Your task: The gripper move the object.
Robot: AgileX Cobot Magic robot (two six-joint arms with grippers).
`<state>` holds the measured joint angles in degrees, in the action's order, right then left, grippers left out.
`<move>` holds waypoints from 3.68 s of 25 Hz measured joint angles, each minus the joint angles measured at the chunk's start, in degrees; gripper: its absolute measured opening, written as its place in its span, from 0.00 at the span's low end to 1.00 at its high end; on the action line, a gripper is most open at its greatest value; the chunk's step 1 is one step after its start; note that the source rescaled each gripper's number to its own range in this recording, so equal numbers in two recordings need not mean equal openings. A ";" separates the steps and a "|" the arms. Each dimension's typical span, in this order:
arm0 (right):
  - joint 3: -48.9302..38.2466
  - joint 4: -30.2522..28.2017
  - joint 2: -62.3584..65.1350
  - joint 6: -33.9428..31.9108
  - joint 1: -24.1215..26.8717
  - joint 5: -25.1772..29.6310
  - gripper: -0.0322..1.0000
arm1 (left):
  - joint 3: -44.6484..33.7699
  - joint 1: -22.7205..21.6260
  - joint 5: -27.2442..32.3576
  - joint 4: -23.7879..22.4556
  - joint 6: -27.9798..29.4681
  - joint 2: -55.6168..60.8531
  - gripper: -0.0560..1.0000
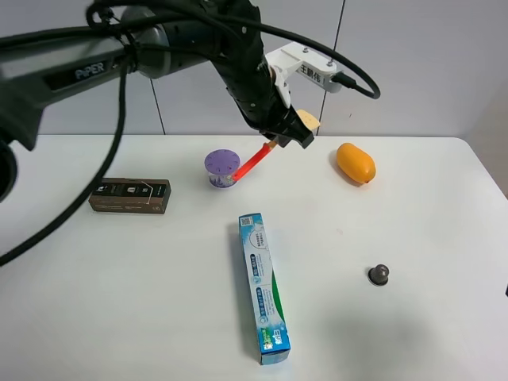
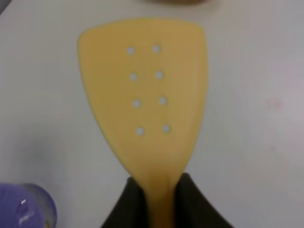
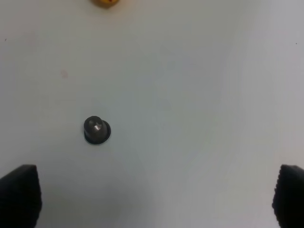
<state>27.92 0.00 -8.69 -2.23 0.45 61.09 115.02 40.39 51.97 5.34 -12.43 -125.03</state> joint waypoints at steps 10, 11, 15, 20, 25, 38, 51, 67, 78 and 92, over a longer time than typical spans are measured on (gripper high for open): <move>0.00 0.00 0.00 0.00 0.00 0.00 1.00 | 7.44 0.07 -3.58 1.29 -4.42 -10.56 0.05; 0.00 0.00 0.00 0.00 0.00 0.00 1.00 | 7.44 0.20 -4.61 1.29 -5.23 -11.24 0.05; 0.00 0.00 0.00 0.00 0.00 0.00 1.00 | 7.44 1.10 -8.57 3.52 -7.92 -13.25 0.05; 0.00 0.00 0.00 0.00 0.00 0.00 1.00 | 7.50 2.07 -10.79 5.90 -11.27 -15.48 0.05; 0.00 0.00 0.00 0.00 0.00 0.00 1.00 | 7.50 2.20 -10.84 5.96 -13.23 -18.27 0.05; 0.00 0.00 0.00 0.00 0.00 0.00 1.00 | 7.55 2.20 -14.14 5.75 -12.54 -19.22 0.79; 0.00 0.00 0.00 0.00 0.00 0.00 1.00 | 7.55 2.20 -4.99 5.62 -8.74 -14.55 0.99; 0.00 0.00 0.00 0.00 0.00 0.00 1.00 | 7.88 -10.33 8.77 0.91 -7.44 -3.22 1.00; 0.00 0.00 0.00 0.00 0.00 0.00 1.00 | 7.88 -29.05 17.08 -0.93 -5.95 4.57 1.00; 0.00 0.00 0.00 0.00 0.00 0.00 1.00 | -25.04 -39.13 3.91 -0.95 -5.54 21.51 1.00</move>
<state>27.92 0.00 -8.69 -2.23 0.45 61.09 89.98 1.26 55.87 4.39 -17.96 -103.52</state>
